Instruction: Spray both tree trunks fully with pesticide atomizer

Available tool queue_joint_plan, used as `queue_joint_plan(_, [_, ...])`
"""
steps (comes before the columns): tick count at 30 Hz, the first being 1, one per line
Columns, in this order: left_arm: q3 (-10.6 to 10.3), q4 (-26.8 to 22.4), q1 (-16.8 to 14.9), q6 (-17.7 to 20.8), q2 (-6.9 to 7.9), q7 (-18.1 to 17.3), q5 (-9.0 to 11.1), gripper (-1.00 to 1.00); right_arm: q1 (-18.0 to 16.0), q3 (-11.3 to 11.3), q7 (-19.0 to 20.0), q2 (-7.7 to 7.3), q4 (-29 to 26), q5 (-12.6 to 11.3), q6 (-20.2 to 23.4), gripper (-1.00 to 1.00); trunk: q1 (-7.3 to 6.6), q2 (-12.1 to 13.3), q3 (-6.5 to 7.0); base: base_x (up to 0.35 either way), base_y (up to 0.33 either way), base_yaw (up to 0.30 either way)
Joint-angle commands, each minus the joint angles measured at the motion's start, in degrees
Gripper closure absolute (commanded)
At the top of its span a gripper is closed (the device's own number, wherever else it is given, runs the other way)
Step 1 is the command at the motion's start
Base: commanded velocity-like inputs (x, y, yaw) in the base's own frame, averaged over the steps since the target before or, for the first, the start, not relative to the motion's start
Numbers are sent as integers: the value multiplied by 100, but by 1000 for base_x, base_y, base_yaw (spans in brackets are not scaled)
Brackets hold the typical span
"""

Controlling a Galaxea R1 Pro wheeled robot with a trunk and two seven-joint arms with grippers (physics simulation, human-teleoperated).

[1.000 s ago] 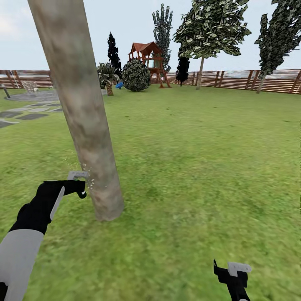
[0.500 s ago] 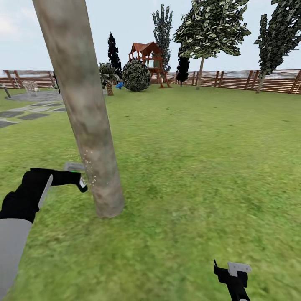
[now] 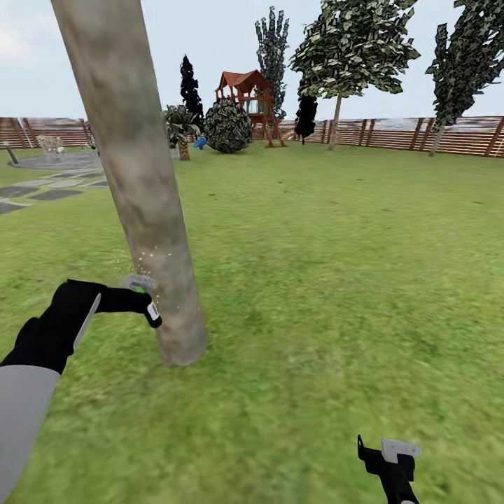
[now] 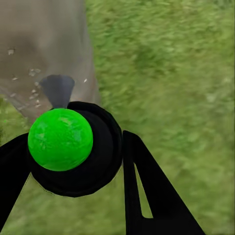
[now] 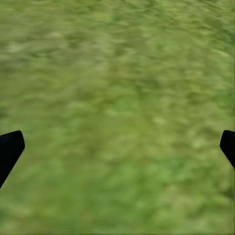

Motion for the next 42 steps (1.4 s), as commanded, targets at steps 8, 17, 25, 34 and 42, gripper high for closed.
queue_joint_plan(8, [7, 16, -68, 39, 35, 41, -25, 100, 0, 0, 0, 0, 0, 0, 0, -100, 0, 0, 0, 220, -190, 0])
queue_joint_plan(17, [22, 64, -5, 287, 188, 35, -323, 100, 0, 0, 0, 0, 0, 0, 0, -100, 0, 0, -2, 34, -264, 95])
queue_joint_plan(25, [64, 84, 28, 514, 321, 41, -563, 100, 0, 0, 0, 0, 0, 0, 0, -100, 0, 0, -20, 176, -213, 256])
queue_joint_plan(34, [8, 112, 322, 489, 247, 33, -626, 100, 0, 0, 0, 0, 0, 0, 0, -100, 0, 0, -23, 80, -50, 67])
queue_joint_plan(42, [10, 241, 384, 446, 46, 33, -622, 100, 0, 0, 0, 0, 0, 0, 0, -100, 0, 0, -23, 0, 0, 252])
